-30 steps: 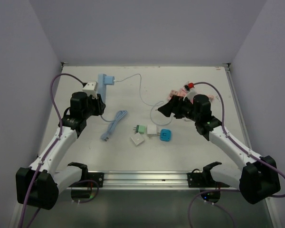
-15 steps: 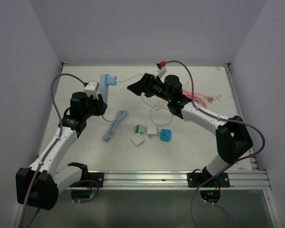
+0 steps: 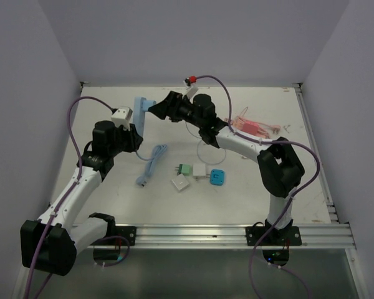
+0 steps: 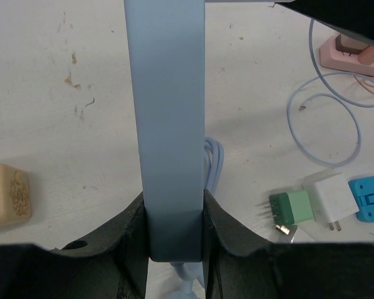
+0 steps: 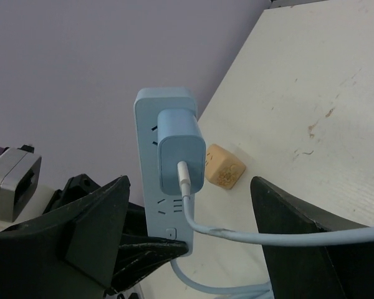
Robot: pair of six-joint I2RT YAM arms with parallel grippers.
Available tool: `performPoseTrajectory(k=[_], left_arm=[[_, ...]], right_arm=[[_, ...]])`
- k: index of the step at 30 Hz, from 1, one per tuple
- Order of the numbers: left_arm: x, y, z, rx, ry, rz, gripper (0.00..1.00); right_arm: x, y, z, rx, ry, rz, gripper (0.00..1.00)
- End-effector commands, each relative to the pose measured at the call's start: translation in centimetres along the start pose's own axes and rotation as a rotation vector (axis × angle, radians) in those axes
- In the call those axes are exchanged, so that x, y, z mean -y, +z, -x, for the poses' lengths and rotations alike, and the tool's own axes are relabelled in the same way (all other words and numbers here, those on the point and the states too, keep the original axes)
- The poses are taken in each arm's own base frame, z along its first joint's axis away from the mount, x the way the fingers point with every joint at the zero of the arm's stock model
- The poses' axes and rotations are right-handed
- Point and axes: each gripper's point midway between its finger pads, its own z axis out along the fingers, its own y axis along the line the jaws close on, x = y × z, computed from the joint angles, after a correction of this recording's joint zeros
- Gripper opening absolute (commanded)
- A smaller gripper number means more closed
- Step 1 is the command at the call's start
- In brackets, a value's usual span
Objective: Pull the plug off the socket
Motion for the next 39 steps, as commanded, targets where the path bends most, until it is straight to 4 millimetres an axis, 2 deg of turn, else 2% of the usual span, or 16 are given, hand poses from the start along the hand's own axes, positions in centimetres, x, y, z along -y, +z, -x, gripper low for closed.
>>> performPoseTrajectory(k=[1,6,10,15,16,17,22,24,26,27,29,30,31,32,33,39], left_arm=[[1.9,-0.5,4.7,0.172,0.045,-0.082,0.0],[2.3,-0.4,4.5,0.167,0.055,-0.095,0.0],[2.4,-0.2,4.3,0.158,0.058,-0.101,0.0],[2.7,-0.1,4.0,0.147,0.06,-0.12,0.0],[2.7,0.0,3.9,0.144,0.062,-0.122,0.01],[2.9,-0.1,4.0,0.148,0.062,-0.127,0.04],[3.0,0.0,4.1,0.148,0.064,-0.132,0.27],[2.9,0.0,4.1,0.146,0.06,-0.13,0.36],[3.0,0.2,4.2,0.142,0.055,-0.132,0.43],[3.0,0.3,4.2,0.141,0.055,-0.131,0.5],[3.1,0.5,4.4,0.137,0.045,-0.138,0.57],[3.2,0.6,4.4,0.135,0.04,-0.141,0.65],[3.2,0.6,4.5,0.135,0.037,-0.143,0.68],[3.4,0.7,5.6,0.17,0.035,-0.149,0.71],[3.6,0.7,5.8,0.176,0.034,-0.153,0.76],[2.9,1.9,6.2,0.156,0.02,-0.118,0.76]], right_arm=[[-2.2,1.2,2.1,0.07,-0.025,0.049,0.82],[-1.9,2.0,2.5,0.089,-0.032,0.03,0.79],[-1.9,2.4,2.2,0.081,-0.032,0.035,0.73],[-2.0,2.4,2.1,0.076,-0.031,0.041,0.48],[-2.2,2.3,2.0,0.073,-0.03,0.045,0.39],[-2.2,2.2,1.8,0.07,-0.03,0.048,0.35],[-2.6,1.6,1.3,0.061,-0.011,0.067,0.06],[-2.8,1.3,1.1,0.056,-0.007,0.074,0.01],[-2.7,1.1,1.0,0.056,-0.004,0.074,0.0],[-2.9,1.0,0.9,0.053,-0.002,0.079,0.0],[-3.1,0.9,0.9,0.052,0.006,0.086,0.0],[-3.3,0.8,1.0,0.052,0.006,0.093,0.0],[-3.5,0.8,1.0,0.053,0.012,0.1,0.0],[-3.5,0.7,1.0,0.052,0.014,0.101,0.0],[-3.7,0.6,1.0,0.053,0.014,0.106,0.0],[-4.7,-0.1,1.1,0.049,0.01,0.135,0.0]])
